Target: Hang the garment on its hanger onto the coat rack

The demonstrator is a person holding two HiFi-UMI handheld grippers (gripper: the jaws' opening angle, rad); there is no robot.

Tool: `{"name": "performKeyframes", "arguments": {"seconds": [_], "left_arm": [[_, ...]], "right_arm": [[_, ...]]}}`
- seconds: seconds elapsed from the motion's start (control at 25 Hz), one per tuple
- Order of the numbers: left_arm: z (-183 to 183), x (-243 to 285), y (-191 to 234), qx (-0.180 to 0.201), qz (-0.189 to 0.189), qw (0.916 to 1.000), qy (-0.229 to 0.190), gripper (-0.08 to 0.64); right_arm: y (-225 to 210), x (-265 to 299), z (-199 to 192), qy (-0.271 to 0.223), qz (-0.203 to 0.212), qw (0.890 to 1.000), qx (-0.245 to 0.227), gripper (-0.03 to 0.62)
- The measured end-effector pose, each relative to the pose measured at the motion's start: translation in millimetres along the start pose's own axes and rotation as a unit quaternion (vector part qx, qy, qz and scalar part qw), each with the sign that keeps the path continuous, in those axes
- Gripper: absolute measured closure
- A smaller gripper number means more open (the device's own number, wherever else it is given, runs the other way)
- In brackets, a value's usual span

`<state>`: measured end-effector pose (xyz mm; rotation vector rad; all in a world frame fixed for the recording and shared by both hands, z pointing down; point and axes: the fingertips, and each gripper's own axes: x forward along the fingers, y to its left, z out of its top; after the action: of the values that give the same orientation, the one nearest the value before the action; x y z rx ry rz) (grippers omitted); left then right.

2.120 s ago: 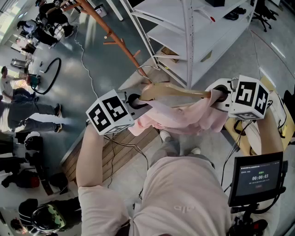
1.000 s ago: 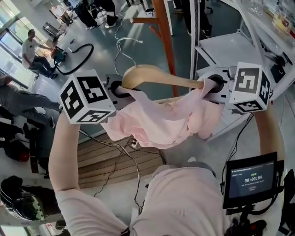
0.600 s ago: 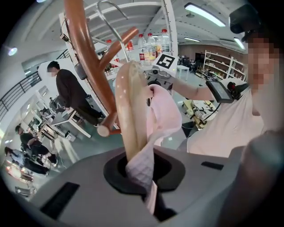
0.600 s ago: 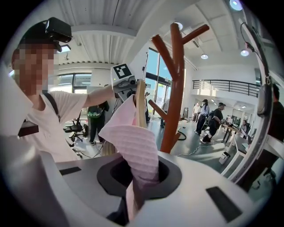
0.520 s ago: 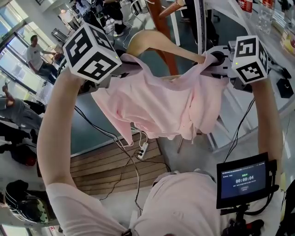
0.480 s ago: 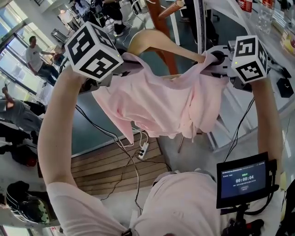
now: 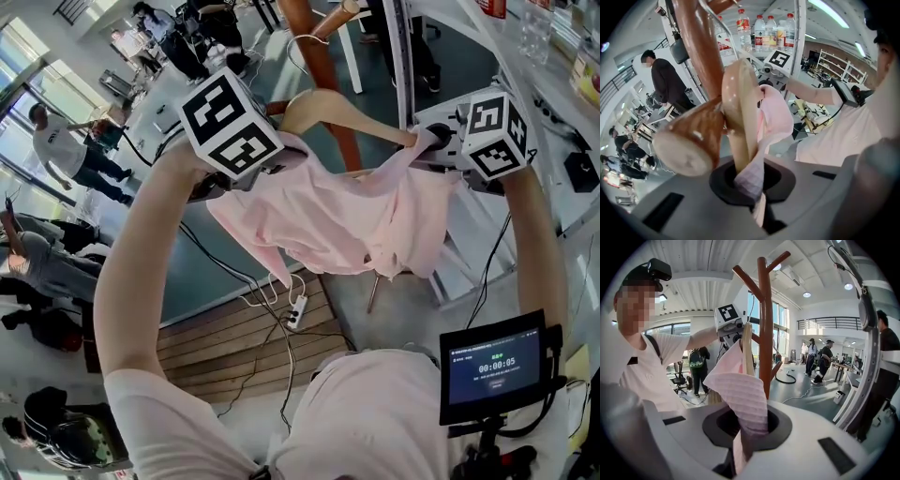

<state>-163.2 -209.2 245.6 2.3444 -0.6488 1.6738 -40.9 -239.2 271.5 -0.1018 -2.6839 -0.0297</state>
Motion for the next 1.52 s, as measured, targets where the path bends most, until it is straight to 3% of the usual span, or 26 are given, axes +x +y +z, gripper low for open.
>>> {"name": "performKeyframes", "arguments": {"seconds": [0.24,0.52,0.76,1.12,1.32,1.52], "left_arm": [[-4,-28,-18,-0.018,-0.029,0.9992,-0.018,0.552],[-20,-36,-25,-0.047,-0.04,0.998,0.01,0.552],[-8,-65,-35,-0.063,-0.031,0.9971,-0.029,0.552],[-16,-46,-33,-0.06,-0.003,0.9953,0.076,0.552],[-29,-34,-20,-0.041,0.031,0.9971,0.056,0.552],[-42,-14,-6,0.02,0.122,0.9923,0.006,0.551]], "right_arm": [[11,-3,23,-0.009,0.018,1.0,-0.023,0.558],[16,7,30,-0.021,0.063,0.998,-0.013,0.557],[19,0,52,-0.044,0.09,0.995,-0.012,0.555],[18,20,23,-0.083,0.145,0.985,0.033,0.554],[11,26,11,-0.076,0.108,0.991,0.018,0.554],[0,19,12,-0.052,0.027,0.997,-0.04,0.544]]}}
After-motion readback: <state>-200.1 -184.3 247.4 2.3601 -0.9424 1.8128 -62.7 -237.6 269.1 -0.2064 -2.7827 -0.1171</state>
